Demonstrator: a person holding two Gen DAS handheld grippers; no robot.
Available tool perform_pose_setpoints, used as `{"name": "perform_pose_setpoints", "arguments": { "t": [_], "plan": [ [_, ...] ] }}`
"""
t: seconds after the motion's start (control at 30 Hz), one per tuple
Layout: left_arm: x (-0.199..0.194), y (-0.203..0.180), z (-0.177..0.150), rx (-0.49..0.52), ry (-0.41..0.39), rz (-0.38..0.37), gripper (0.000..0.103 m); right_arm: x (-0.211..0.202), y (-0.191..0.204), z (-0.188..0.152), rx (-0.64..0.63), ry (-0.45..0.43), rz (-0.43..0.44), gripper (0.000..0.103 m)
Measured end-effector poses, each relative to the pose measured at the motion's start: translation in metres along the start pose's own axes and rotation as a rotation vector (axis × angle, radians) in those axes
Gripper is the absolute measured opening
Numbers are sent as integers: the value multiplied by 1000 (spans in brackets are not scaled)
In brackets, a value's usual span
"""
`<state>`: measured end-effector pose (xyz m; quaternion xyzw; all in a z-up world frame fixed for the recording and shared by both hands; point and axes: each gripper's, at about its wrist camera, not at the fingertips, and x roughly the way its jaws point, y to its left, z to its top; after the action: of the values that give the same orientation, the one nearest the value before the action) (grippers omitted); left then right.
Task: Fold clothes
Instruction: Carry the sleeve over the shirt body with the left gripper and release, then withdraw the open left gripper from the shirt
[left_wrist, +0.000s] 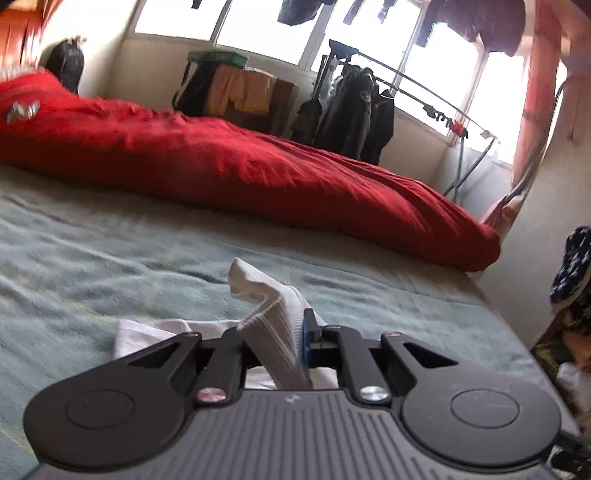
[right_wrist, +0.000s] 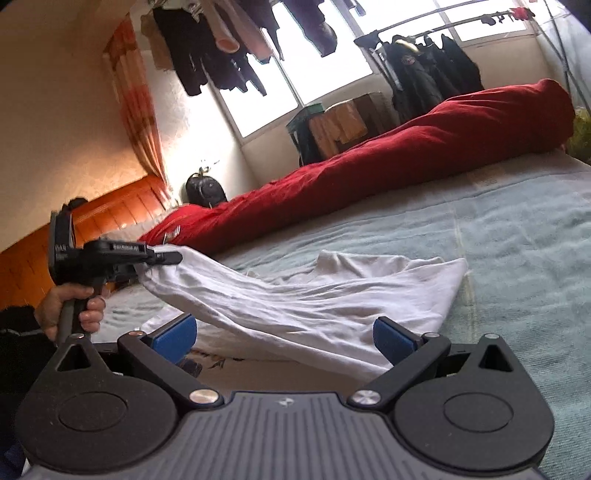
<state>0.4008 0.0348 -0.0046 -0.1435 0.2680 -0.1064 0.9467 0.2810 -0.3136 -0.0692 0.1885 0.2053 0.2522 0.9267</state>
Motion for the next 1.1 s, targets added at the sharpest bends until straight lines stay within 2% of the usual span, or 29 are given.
{"name": "perform_pose_setpoints", "arguments": {
  "t": [0.07,0.17,0.23,0.3,0.33,0.37,0.4,0.47,0.53,0.57,0.6,0.73,0.83,0.93,1.03,1.1],
  "plan": [
    [1,1,0,20,-3,-7,9,-1,-2,0,7,-9,-7,103],
    [9,7,-5,13,83,-32,16,1,-4,0,20,-1,-17,103],
    [22,16,-12,-8,180,47,20,3,-4,-2,24,11,-24,103],
    [26,24,-17,-7,219,168,34,4,-2,-2,22,17,-34,103],
    [25,28,-19,-18,222,200,39,4,-2,-3,19,16,-38,103],
    [20,30,-19,-33,214,209,45,3,-2,-3,17,11,-43,103],
    [16,32,-18,-41,207,219,47,2,0,-2,13,-1,-50,103],
    [8,23,-15,12,198,245,48,1,5,0,-21,-36,-51,103],
    [2,10,-11,72,196,249,55,7,10,2,-55,-39,-63,103],
    [2,2,-10,89,207,225,61,14,11,3,-49,-16,-74,103],
    [3,-7,-9,106,218,199,63,21,11,3,-40,17,-81,103],
    [13,-56,-16,173,260,58,64,47,6,-4,-31,194,-165,103],
    [32,-93,-28,194,326,-67,65,42,8,-4,-62,233,-209,103],
    [57,-128,-40,212,380,-166,65,40,8,-8,-80,234,-210,103],
    [83,-148,-48,190,399,-197,65,40,9,-10,-93,235,-213,103],
    [109,-148,-51,148,418,-190,65,40,9,-10,-104,241,-213,103]
  ]
}}
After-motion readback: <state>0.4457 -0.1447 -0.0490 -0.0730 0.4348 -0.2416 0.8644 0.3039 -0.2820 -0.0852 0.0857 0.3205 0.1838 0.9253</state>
